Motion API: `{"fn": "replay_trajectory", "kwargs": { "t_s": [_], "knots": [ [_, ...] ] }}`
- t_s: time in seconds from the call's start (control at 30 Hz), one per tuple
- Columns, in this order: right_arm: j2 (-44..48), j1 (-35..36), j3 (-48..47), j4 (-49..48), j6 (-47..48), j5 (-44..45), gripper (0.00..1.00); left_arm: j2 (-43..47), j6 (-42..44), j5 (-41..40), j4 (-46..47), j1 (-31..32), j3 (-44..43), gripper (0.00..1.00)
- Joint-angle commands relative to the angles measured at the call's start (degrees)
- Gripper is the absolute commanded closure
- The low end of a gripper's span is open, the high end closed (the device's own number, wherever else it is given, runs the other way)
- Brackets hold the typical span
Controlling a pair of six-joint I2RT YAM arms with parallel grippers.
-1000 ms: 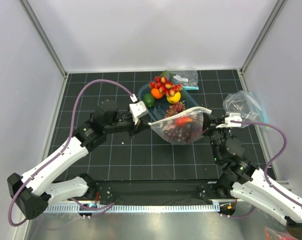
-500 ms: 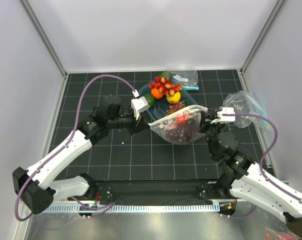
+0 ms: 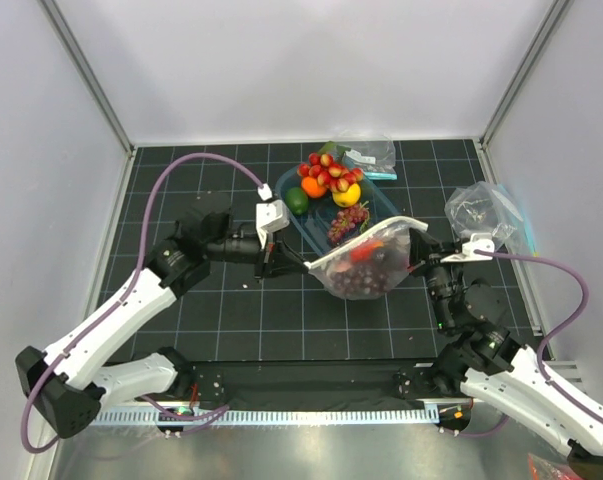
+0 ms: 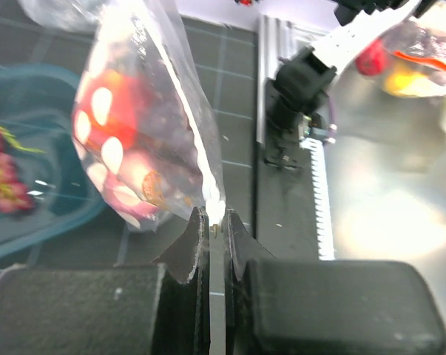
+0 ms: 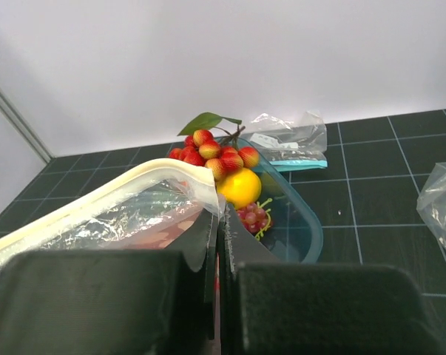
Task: Place the food in the zip-top bag and seal the zipper
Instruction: Place the zipper food storage bag at the center of the board.
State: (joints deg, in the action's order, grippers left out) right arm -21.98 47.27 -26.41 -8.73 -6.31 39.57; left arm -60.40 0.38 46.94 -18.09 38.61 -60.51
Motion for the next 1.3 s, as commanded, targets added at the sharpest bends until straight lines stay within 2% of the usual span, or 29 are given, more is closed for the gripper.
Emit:
{"fn": "replay_trajectory", "kwargs": {
  "t_s": [0.0,0.27,0.5,0.6,0.67,0.7,0.73,0.83,0.87,1.1,1.2,1.27],
  "knots": [
    [-0.9,-0.4,-1.9,0.0,-1.9,4.1,0.99,-2.4,-3.7,6.8,0.6,-0.2,-2.1,1.0],
    [-1.5,-0.4,-7.8,14.8,-11.1,5.4,0.99,-1.6,-3.7,2.6,0.3,-0.1,-1.0,0.99],
    [-3.7,-0.4,-8.1,17.6,-13.7,6.1,0.99,-6.2,-3.2,-4.5,-6.6,0.0,-4.3,1.0],
    [-5.3,-0.4,-7.4,16.3,-13.9,6.1,0.97,-7.7,-1.0,-6.9,-9.9,-0.1,-5.6,0.91],
    [-7.6,-0.4,-7.6,15.7,-13.9,6.8,0.79,-7.5,-0.8,-10.4,-10.2,-0.1,-5.5,0.77],
    [-8.8,-0.4,-7.7,15.5,-13.7,6.7,0.65,-7.4,-0.7,-12.1,-10.2,-0.2,-5.2,0.69],
    [-10.4,-0.4,-7.8,15.2,-13.8,6.9,0.46,-7.0,-0.6,-15.6,-10.3,-0.2,-5.1,0.57],
    [-12.8,-0.4,-8.7,15.1,-14.0,7.0,0.34,-5.3,-0.6,-21.0,-9.5,-0.1,-4.0,0.43],
    [-14.0,-0.3,-9.3,15.4,-14.0,7.0,0.32,-4.1,-0.6,-22.5,-9.1,-0.1,-3.6,0.38],
    [-12.7,-0.3,-10.1,15.6,-13.8,7.0,0.29,0.2,-0.6,-31.4,-5.4,-0.2,-0.7,0.32],
    [-10.6,-0.4,-10.4,15.5,-12.9,5.6,0.22,2.7,-1.4,-36.4,-2.7,-0.2,1.3,0.16],
    [-10.1,-0.4,-11.3,15.9,-12.5,4.9,0.17,4.3,-2.3,-41.0,0.1,-0.2,2.5,0.01]
  ]
}}
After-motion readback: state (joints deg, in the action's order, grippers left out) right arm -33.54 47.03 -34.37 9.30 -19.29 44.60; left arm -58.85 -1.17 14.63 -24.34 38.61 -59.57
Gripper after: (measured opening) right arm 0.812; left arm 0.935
